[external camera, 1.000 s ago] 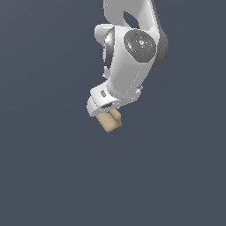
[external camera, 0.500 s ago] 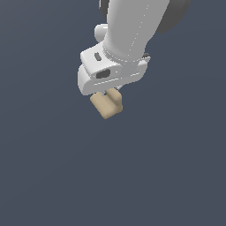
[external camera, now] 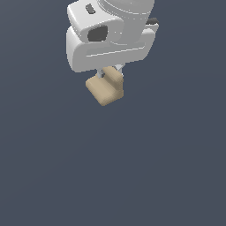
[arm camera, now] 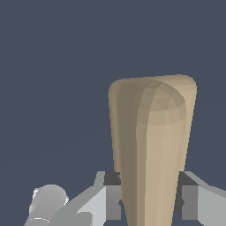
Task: Pick up the object and move it to a goal position.
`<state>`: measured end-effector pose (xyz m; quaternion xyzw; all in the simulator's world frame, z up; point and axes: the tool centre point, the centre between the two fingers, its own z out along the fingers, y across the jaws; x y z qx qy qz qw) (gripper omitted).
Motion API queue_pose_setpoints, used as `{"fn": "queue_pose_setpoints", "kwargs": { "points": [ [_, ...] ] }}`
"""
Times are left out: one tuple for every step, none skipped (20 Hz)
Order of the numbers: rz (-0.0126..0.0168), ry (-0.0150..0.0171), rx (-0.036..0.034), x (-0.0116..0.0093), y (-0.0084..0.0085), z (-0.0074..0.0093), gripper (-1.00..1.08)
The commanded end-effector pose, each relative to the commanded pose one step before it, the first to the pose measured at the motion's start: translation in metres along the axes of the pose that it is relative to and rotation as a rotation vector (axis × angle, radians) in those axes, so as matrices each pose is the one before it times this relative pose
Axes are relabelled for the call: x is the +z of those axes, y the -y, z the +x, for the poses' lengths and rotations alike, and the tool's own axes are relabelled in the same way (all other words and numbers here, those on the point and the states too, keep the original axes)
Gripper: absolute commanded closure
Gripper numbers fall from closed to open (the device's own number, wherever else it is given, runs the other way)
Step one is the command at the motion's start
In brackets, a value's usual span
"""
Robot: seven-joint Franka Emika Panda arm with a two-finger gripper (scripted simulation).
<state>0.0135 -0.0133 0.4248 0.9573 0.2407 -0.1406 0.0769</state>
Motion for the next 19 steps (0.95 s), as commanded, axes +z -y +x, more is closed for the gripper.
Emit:
{"fn": "queue_pose_setpoints", "kwargs": {
  "points": [
    [0.00028,0.0006,-0.00002,-0.0132,-0.00241,-0.00305,1.08],
    [-0.00061,0.00027,0.00019,-0.00435,-0.00059,-0.00078,1.08],
    [0.0,0.0,0.0,-0.00382,-0.00079,-0.00076,1.08],
    [0.0,0.0,0.0,-0.00344,-0.00073,-0.00067,1.08],
    [0.0,0.0,0.0,-0.00309,-0.00067,-0.00059,1.08],
    [0.0,0.0,0.0,-0.00276,-0.00061,-0.00051,1.08],
    [-0.00062,0.00027,0.00011,-0.00258,-0.00024,-0.00033,1.08],
    [0.0,0.0,0.0,-0.00218,-0.0005,-0.00038,1.08],
    [0.0,0.0,0.0,-0.00192,-0.00046,-0.00033,1.08],
    [0.0,0.0,0.0,-0.00167,-0.00041,-0.00027,1.08],
    [0.0,0.0,0.0,-0.00144,-0.00037,-0.00023,1.08],
    [0.0,0.0,0.0,-0.00123,-0.00032,-0.00018,1.08],
    [0.0,0.0,0.0,-0.00103,-0.00028,-0.00014,1.08],
    [-0.00063,0.00028,0.00002,-0.00096,0.00012,0.00005,1.08],
    [0.0,0.0,0.0,-0.00068,-0.0002,-0.00008,1.08],
    [0.0,0.0,0.0,-0.00051,-0.00015,-0.00006,1.08],
    [0.0,0.0,0.0,-0.00036,-0.00011,-0.00004,1.08],
    [0.0,0.0,0.0,-0.00021,-0.00007,-0.00002,1.08],
    [0.0,0.0,0.0,-0.00007,-0.00002,-0.00001,1.08]
  ]
}}
